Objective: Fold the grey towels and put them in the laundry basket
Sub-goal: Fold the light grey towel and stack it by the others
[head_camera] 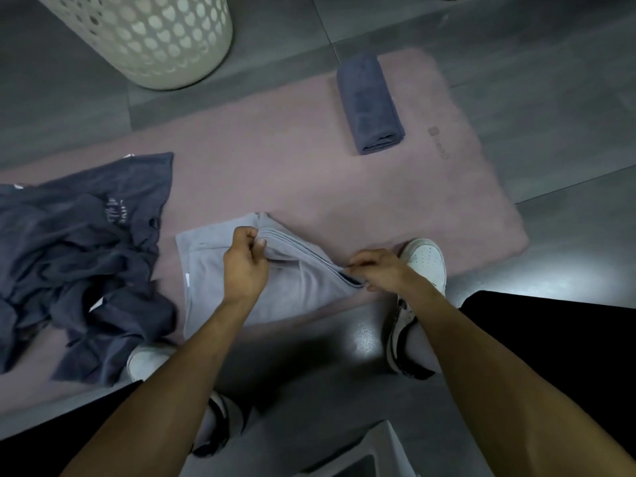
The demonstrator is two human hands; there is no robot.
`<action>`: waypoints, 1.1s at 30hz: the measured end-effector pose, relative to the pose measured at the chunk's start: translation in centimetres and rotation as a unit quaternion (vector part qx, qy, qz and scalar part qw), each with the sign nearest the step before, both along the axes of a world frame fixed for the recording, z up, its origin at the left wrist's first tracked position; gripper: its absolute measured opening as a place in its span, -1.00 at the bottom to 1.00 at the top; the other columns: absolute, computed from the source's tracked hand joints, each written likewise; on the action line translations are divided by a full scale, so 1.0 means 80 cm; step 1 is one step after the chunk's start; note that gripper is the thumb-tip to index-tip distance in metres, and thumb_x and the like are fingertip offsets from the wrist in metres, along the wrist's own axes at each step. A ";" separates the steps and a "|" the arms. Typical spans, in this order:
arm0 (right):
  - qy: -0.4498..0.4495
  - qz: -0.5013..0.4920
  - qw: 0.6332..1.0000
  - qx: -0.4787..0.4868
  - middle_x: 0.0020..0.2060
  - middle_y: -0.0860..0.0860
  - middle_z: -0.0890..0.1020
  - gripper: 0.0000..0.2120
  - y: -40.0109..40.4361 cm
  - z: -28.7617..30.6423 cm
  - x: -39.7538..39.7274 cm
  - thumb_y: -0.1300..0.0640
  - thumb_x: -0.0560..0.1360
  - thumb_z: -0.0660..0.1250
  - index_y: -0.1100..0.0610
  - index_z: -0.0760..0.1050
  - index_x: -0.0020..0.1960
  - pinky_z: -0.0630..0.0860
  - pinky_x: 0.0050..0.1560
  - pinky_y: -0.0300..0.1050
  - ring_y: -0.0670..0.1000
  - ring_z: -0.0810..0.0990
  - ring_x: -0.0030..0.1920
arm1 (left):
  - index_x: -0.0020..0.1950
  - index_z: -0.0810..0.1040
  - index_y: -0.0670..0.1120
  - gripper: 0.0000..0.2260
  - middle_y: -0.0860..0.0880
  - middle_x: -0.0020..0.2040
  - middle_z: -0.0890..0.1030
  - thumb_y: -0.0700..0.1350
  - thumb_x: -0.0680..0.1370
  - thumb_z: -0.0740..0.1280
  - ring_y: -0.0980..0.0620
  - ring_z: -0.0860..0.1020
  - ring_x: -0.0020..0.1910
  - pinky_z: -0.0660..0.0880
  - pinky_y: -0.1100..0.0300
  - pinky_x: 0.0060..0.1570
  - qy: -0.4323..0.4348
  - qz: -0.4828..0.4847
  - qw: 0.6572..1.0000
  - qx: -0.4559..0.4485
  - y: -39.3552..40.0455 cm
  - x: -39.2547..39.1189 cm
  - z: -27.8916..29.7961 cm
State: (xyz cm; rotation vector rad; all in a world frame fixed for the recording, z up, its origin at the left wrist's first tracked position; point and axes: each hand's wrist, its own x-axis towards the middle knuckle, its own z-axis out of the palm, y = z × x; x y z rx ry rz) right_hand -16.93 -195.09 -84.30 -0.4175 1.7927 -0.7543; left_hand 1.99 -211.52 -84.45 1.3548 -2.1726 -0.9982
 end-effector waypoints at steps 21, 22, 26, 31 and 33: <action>0.091 -0.211 0.966 -0.116 -0.41 0.21 0.59 -0.77 -0.091 0.179 0.010 0.36 0.44 0.33 0.23 0.52 -0.38 0.66 -0.33 0.01 0.09 0.61 -0.48 | -0.07 0.34 0.00 -0.86 -0.10 -0.16 0.59 -0.23 0.60 0.18 -0.12 0.61 -0.30 0.58 -0.03 -0.21 0.067 0.028 0.997 -0.036 -0.088 0.027 0.192; 0.097 -0.210 0.962 -0.146 -0.38 0.20 0.59 -0.80 -0.103 0.209 0.012 0.38 0.45 0.31 0.26 0.51 -0.34 0.64 -0.36 -0.06 0.04 0.61 -0.51 | -0.10 0.33 0.00 -0.83 -0.09 -0.17 0.57 -0.26 0.61 0.17 -0.08 0.61 -0.33 0.59 -0.04 -0.20 0.110 0.050 0.993 -0.014 -0.098 0.029 0.217; 0.165 -0.191 0.939 -0.233 -0.39 0.19 0.61 -0.85 -0.149 0.312 0.023 0.38 0.42 0.28 0.24 0.50 -0.31 0.66 -0.20 0.10 0.07 0.67 -0.43 | -0.09 0.28 -0.04 -0.84 -0.17 -0.19 0.53 -0.25 0.65 0.10 -0.01 0.61 -0.47 0.60 0.05 -0.34 0.178 0.100 0.976 0.082 -0.127 0.037 0.305; 0.259 -0.155 0.898 -0.321 -0.40 0.10 0.65 -0.85 -0.167 0.401 0.040 0.30 0.43 0.32 0.11 0.53 -0.28 0.66 -0.20 0.02 0.08 0.68 -0.37 | 0.11 0.39 -0.04 -0.82 -0.09 -0.23 0.56 -0.30 0.65 0.10 0.04 0.61 -0.44 0.63 0.17 -0.31 0.264 0.138 0.955 0.005 -0.122 0.071 0.368; 0.330 -0.107 0.888 -0.303 -0.41 0.10 0.66 -0.92 -0.164 0.406 0.038 0.25 0.36 0.32 0.17 0.57 -0.28 0.65 -0.21 0.00 0.10 0.67 -0.34 | 0.06 0.51 -0.04 -0.83 -0.05 -0.20 0.62 -0.26 0.62 0.18 -0.02 0.64 -0.28 0.64 0.02 -0.12 0.237 0.098 0.966 -0.031 -0.119 0.082 0.368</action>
